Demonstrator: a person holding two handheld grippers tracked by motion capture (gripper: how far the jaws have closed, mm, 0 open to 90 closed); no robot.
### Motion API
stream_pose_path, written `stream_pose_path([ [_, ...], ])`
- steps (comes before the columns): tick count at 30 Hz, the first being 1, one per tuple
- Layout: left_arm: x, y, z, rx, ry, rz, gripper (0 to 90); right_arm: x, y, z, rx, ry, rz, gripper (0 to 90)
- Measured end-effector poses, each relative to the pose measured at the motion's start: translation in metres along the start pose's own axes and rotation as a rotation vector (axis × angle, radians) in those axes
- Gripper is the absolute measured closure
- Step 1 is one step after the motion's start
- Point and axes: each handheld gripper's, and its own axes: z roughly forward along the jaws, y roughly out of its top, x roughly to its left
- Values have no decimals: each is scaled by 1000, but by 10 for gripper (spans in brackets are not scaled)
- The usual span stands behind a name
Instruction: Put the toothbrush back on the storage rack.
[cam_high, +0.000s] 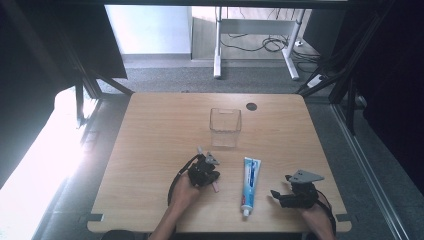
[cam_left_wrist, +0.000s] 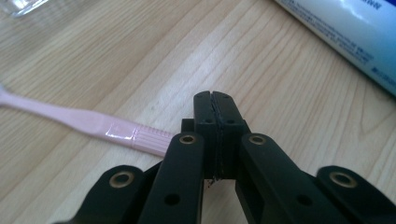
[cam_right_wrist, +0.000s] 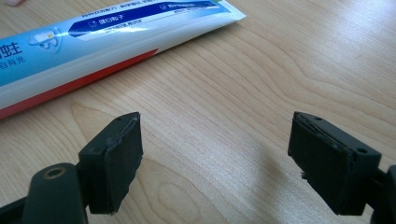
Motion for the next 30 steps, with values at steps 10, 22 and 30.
stream_pose_path([
  [10,0,-16,-19,9,15,-14,894,1,0,1,8,-2,-1,184],
  [22,11,-37,-38,33,53,-33,892,1,0,2,14,0,-2,184],
  [30,27,-48,-51,52,94,-35,888,2,0,2,15,1,-3,184],
])
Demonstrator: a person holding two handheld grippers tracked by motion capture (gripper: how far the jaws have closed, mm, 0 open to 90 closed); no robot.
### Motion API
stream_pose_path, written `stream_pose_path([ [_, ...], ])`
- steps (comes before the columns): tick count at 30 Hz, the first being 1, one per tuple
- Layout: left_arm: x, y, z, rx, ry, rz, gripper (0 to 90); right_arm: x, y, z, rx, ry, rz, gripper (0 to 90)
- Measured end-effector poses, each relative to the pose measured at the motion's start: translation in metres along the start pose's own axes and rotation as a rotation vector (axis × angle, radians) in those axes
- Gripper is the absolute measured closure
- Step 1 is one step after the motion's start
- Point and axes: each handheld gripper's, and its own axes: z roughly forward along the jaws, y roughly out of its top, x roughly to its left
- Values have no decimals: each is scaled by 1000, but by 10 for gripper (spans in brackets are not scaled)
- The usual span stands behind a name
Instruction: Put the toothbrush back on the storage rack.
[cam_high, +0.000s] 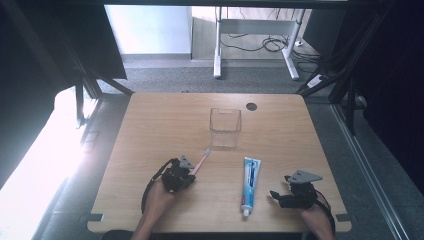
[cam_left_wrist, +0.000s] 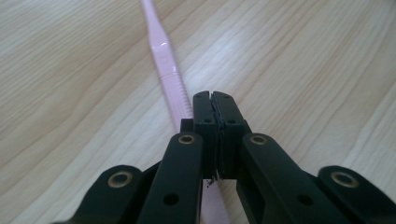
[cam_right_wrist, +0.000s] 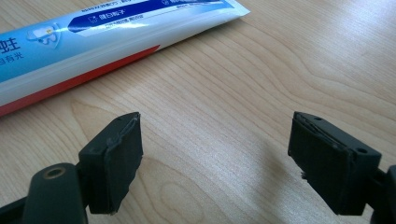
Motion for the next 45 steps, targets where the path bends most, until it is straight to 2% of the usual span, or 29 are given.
stream_pose_path([
  [4,9,-5,-3,7,10,-13,888,0,0,0,-1,2,1,184],
  [10,9,-5,-5,3,-8,-7,887,0,0,0,-2,3,0,184],
  [17,14,1,-13,3,-22,-30,850,0,0,0,-3,4,4,184],
  [20,19,4,-14,29,-17,-18,831,0,0,0,-2,4,2,184],
  [24,24,6,-13,64,-11,-26,809,0,0,0,-2,4,2,184],
  [29,28,9,-13,79,-10,-31,796,0,0,0,-2,4,1,184],
  [40,33,26,-11,144,-7,-12,753,0,0,0,-4,5,2,184],
  [45,34,36,-4,197,-14,4,737,0,0,0,-3,5,-1,184],
])
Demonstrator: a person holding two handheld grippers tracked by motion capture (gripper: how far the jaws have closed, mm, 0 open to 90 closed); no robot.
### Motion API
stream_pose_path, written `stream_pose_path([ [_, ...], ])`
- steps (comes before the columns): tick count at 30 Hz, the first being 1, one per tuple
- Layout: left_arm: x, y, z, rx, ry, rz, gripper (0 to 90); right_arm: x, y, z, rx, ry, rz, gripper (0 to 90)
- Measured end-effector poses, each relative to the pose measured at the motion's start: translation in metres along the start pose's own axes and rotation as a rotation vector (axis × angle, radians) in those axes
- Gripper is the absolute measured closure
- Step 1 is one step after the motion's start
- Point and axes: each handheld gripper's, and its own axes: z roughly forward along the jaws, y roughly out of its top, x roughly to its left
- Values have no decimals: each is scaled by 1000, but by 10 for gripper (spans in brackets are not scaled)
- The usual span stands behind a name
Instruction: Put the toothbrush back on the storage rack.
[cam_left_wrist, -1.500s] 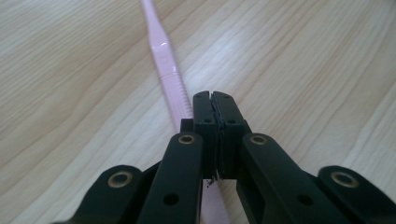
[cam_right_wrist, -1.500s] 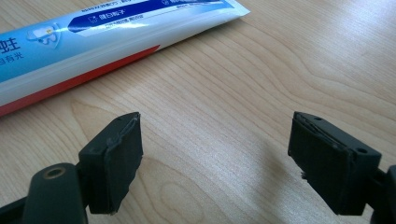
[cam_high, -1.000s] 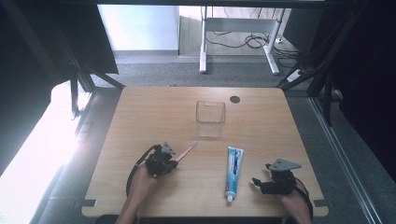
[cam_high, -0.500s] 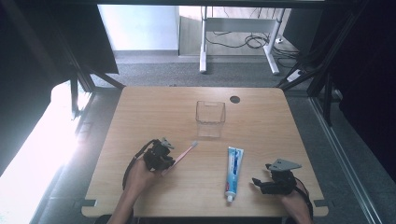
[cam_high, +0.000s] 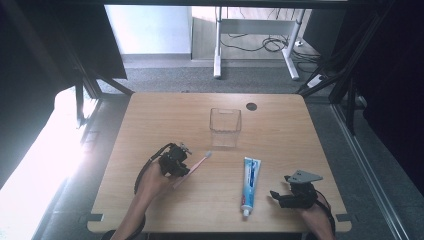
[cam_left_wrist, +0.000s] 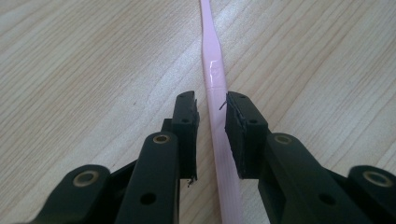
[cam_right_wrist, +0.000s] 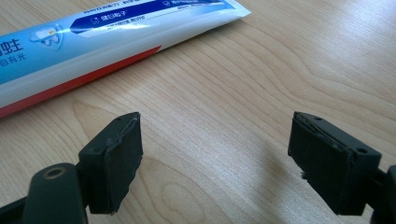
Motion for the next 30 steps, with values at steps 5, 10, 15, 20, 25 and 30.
stream_pose_path([
  [5,0,11,4,54,-2,8,727,0,0,0,1,1,1,184],
  [10,0,21,8,109,-8,9,716,0,0,0,1,1,2,184],
  [15,-1,29,13,149,-7,6,705,0,0,-1,-6,-2,-3,184],
  [20,-5,36,17,182,21,21,698,0,0,-1,-10,-2,0,184],
  [25,-7,43,23,230,25,28,699,0,0,-1,-8,-3,-2,184],
  [30,-6,46,26,258,25,19,745,0,0,-2,-9,-2,0,184],
])
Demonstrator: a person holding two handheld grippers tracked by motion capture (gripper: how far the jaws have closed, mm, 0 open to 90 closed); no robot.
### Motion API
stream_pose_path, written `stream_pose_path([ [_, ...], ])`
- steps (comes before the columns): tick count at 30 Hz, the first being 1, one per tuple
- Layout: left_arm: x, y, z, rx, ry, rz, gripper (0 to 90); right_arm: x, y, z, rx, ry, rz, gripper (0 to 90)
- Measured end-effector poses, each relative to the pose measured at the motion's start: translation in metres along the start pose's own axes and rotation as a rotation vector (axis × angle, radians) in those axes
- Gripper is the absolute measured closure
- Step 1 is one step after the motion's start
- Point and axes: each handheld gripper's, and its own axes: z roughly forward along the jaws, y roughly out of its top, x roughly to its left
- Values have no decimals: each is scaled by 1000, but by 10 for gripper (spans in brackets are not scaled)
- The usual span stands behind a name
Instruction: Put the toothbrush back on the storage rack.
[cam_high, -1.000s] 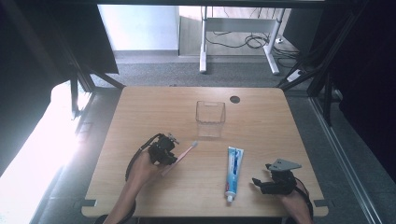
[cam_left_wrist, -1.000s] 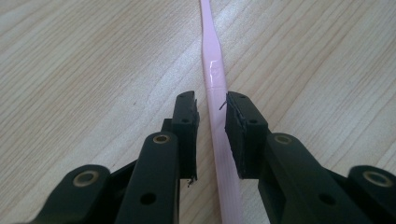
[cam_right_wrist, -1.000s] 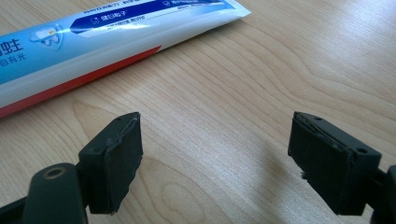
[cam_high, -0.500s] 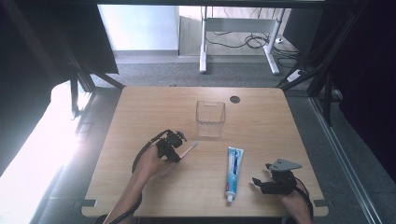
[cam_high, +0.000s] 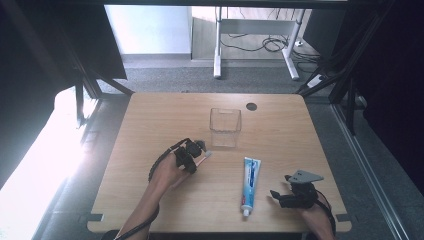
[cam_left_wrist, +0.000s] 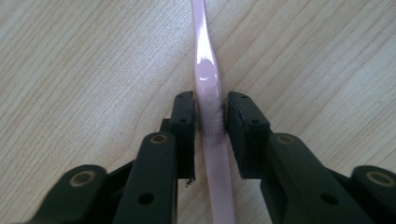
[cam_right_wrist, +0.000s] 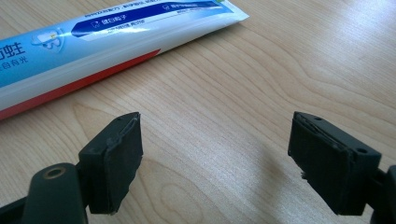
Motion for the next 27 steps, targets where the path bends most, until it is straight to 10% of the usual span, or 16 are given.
stream_pose_path([
  [27,-1,-7,-33,-135,-81,19,789,0,0,1,0,-1,-3,184],
])
